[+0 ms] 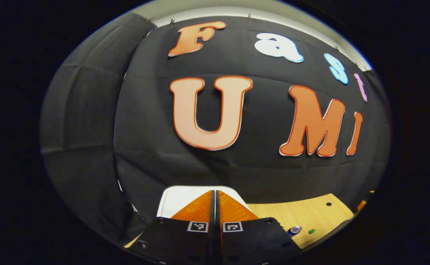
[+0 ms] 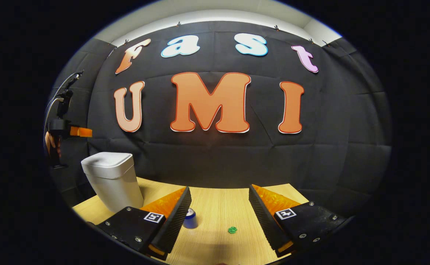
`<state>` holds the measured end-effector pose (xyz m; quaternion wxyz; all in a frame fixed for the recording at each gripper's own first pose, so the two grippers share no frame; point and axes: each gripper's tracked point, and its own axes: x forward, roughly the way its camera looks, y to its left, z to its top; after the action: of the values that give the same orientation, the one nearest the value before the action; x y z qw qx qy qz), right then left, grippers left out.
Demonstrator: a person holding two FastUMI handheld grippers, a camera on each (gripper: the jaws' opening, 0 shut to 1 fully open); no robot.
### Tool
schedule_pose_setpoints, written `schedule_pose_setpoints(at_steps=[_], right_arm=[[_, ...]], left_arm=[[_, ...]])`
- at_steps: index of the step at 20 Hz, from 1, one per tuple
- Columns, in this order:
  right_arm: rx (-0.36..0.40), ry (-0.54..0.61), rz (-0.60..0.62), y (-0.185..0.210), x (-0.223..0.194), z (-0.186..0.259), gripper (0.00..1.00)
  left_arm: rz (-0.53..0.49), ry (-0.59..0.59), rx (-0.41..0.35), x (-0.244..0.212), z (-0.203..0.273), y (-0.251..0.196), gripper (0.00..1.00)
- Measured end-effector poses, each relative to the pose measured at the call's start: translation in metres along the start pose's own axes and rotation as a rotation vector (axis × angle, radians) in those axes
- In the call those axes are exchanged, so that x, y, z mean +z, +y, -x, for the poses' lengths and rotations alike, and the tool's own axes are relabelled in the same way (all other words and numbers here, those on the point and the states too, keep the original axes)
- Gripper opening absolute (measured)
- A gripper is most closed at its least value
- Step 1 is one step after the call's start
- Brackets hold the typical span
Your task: Press the lid of the desktop garbage bin to open it, pick up the crumpled paper on the desktop and throw it into the bin, then pick up the pop can on the desktop and drop it into the bin, and finally close the garbage bin lid.
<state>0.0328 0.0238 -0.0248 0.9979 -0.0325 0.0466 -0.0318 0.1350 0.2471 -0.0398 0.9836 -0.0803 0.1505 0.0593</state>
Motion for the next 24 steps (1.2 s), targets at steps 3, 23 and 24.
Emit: schedule_pose_setpoints(at_steps=[3,23,24], right_arm=[[-0.012,0.009,0.015,-0.004,-0.005,0.003,0.94],[-0.038,0.053,-0.008,-0.014,-0.022,-0.001,0.94],[-0.044,0.050,-0.005,-0.016,-0.022,-0.002,0.94]], left_arm=[[0.043,0.101,-0.017,-0.020,-0.019,0.009,0.00],[-0.125,0.187,0.016,-0.039,-0.023,0.004,0.01],[-0.127,0.100,0.009,-0.014,-0.010,-0.006,0.25]])
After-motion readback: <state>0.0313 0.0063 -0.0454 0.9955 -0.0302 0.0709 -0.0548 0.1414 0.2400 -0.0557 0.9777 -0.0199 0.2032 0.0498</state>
